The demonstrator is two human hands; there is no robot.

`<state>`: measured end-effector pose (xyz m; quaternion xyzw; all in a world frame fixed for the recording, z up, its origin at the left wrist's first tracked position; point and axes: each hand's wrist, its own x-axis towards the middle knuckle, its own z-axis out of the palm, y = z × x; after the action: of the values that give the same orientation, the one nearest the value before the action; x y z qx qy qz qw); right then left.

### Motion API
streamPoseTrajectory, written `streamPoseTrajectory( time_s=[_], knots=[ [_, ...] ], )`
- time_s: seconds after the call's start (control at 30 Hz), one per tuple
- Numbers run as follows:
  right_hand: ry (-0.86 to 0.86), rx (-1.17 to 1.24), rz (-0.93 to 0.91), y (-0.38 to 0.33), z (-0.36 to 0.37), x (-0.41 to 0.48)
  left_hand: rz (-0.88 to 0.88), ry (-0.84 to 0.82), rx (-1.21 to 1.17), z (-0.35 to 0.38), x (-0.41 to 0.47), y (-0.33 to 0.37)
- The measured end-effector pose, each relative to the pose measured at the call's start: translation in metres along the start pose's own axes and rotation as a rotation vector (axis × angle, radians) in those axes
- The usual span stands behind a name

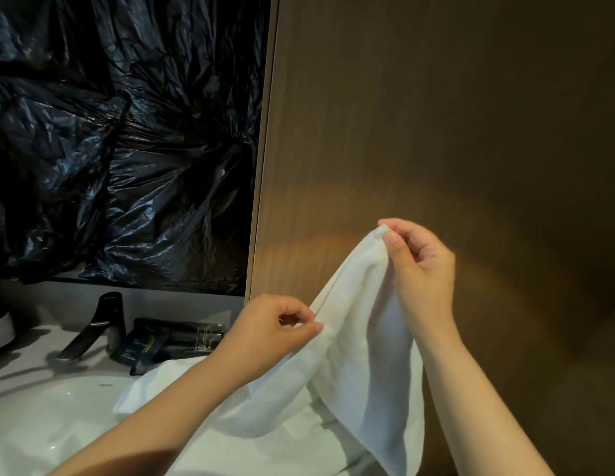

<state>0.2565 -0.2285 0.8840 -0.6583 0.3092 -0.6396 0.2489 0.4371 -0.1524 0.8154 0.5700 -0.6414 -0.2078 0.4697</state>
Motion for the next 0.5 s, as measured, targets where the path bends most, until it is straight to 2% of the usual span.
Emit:
streamPoseTrajectory(
  time_s=[0.33,0.5],
  knots=[
    [0.045,-0.121,-0.131,-0.025,-0.013,0.057,0.032,0.223,0.094,-0.004,0.008,-0.010],
    [0.117,-0.079,-0.095,-0.027,-0.019,0.071,-0.007,0.185,0.235,-0.024,0.020,-0.025]
  ],
)
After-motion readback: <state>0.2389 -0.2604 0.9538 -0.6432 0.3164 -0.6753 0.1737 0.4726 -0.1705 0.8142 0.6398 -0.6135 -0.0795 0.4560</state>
